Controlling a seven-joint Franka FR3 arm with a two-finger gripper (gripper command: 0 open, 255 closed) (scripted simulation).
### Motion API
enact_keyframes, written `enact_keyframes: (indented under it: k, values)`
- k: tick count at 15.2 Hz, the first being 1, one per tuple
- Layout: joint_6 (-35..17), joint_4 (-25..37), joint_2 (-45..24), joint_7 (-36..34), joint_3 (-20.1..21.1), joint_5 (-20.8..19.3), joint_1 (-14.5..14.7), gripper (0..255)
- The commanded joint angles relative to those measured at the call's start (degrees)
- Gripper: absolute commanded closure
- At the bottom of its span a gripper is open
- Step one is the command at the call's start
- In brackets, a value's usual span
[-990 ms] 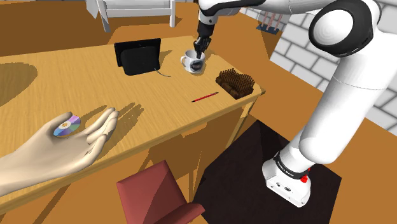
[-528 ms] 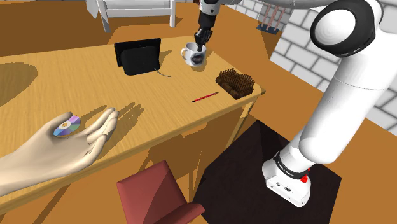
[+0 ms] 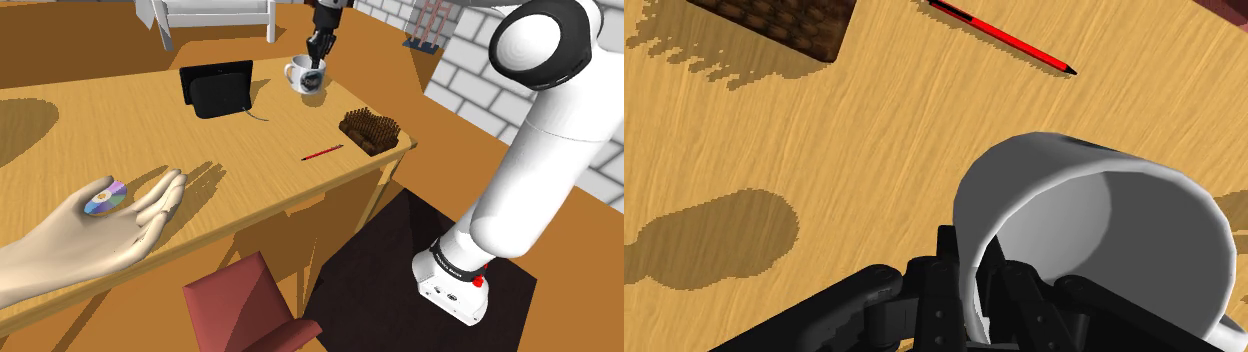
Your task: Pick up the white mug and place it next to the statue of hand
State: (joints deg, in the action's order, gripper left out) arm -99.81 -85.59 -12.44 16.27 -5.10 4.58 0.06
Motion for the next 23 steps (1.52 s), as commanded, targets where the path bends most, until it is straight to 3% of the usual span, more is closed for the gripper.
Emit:
enact_keyframes:
  k: [1,12,23]
  values:
    - [-0.11,-0.94,0.95,-1.99,0.74,-0.29,1.25,255]
    - [-2.44,-6.71,5.19,-16.12,6.5,-1.91,9.58,255]
    - [-2.3,-3.4,2.55,-30.62,12.49,-3.79,17.85,255]
